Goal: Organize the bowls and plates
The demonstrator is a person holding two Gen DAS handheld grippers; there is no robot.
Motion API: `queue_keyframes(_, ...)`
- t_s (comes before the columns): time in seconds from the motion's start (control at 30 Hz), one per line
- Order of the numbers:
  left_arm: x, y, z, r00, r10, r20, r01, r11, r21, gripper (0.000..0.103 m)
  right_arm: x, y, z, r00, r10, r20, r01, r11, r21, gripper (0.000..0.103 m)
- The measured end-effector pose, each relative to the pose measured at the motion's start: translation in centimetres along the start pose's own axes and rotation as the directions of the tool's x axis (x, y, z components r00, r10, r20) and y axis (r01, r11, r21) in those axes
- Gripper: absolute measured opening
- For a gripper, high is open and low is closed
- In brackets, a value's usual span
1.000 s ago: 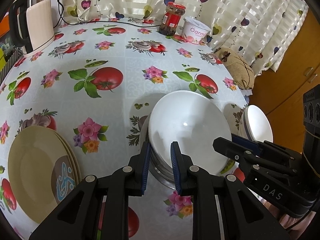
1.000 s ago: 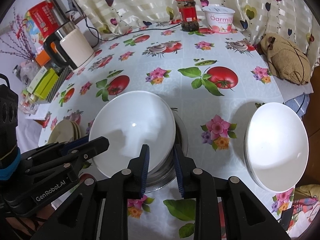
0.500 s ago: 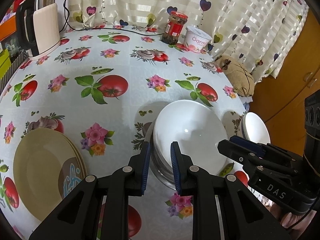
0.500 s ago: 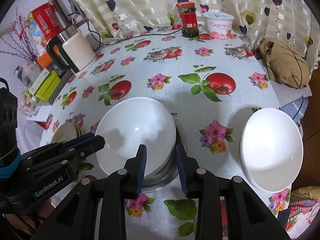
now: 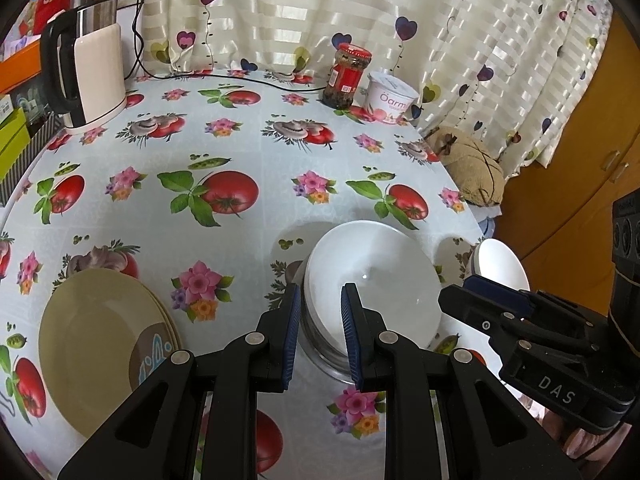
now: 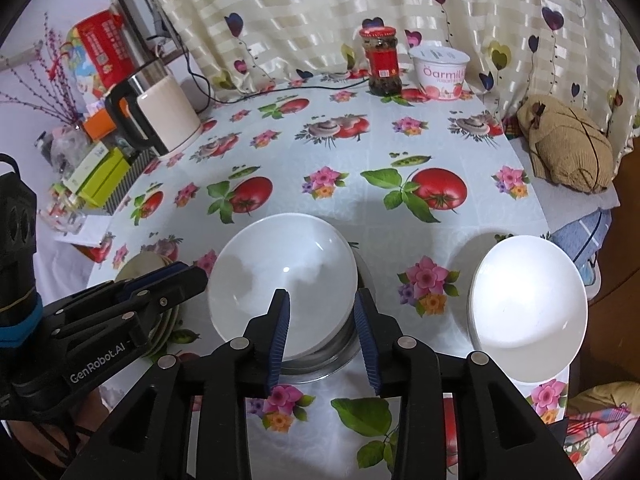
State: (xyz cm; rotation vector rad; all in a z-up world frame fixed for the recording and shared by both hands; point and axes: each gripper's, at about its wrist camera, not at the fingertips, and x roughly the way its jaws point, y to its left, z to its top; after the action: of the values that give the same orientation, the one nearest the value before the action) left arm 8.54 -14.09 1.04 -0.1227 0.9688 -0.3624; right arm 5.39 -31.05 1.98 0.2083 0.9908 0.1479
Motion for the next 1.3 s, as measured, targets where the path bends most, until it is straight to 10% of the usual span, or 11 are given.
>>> queue_keyframes(1.3, 0.0, -3.5, 1.3, 0.999, -0.039, 0.01, 0.038, 0.997, 0.065, 0.022, -2.1, -2.1, 1.0, 0.998, 0.008, 0.057, -0.009, 1.0, 0.023, 0.036)
